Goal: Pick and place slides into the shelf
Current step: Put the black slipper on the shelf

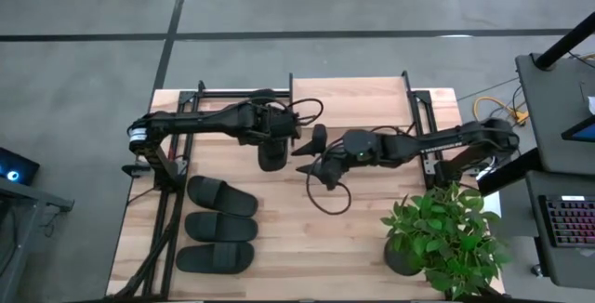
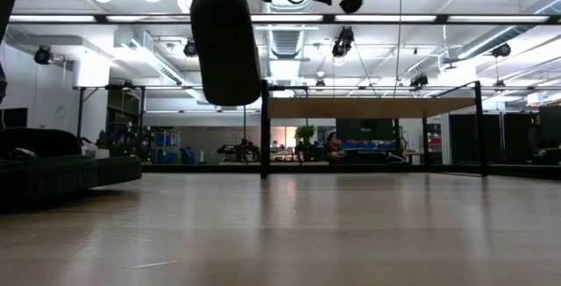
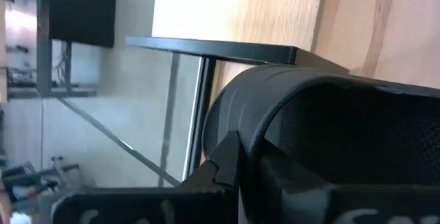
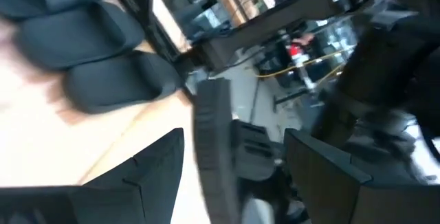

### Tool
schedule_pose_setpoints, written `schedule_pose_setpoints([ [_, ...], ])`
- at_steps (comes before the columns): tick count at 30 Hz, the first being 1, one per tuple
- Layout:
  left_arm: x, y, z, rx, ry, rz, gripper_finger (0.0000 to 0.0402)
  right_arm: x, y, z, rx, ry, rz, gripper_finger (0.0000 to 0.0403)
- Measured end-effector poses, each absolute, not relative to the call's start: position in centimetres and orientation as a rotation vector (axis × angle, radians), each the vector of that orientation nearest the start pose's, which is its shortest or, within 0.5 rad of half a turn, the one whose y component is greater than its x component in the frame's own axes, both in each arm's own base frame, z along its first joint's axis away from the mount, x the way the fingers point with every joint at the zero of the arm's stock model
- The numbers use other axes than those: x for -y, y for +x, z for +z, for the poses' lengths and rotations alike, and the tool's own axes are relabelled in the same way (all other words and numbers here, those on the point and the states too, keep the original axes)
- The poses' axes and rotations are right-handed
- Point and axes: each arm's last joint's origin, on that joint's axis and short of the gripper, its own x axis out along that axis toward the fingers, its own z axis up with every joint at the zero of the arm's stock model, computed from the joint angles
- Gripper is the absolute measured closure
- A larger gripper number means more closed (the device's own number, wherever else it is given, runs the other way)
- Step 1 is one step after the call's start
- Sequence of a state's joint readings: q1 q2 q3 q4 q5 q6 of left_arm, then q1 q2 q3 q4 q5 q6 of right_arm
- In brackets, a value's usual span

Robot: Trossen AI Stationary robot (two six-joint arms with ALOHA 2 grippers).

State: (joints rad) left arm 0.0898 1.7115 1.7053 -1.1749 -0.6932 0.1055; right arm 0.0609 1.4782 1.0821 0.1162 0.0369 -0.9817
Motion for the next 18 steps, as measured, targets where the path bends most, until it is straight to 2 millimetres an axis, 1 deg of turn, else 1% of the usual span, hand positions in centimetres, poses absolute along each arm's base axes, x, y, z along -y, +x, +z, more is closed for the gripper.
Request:
schedule_pose_setpoints([
  [4, -4.9, 33.8, 34.2, -1.168, 0.504, 0.614, 0.0401, -2.2, 32.4, 30.3, -0.273, -0.902, 0.299, 0.0164],
  [6, -5.0, 34.1, 34.6, -1.120, 0.517, 0.606, 0.0401, -2.4, 31.7, 30.5, -0.278, -0.881, 0.328, 0.0166],
  [8, -4.9, 34.5, 35.2, -1.046, 0.507, 0.561, 0.0401, -2.6, 31.4, 30.3, -0.296, -0.899, 0.288, 0.0168],
  [12, -4.6, 35.5, 36.3, -0.885, 0.471, 0.454, 0.0401, -2.5, 31.5, 28.7, -0.308, -0.981, 0.201, 0.0170],
  [14, -4.6, 35.7, 36.7, -0.853, 0.470, 0.448, 0.0401, -2.5, 31.4, 28.0, -0.312, -1.016, 0.165, 0.0170],
  [18, -4.6, 35.6, 36.9, -0.851, 0.465, 0.455, 0.0401, -2.4, 31.1, 27.9, -0.291, -1.025, 0.136, 0.0170],
])
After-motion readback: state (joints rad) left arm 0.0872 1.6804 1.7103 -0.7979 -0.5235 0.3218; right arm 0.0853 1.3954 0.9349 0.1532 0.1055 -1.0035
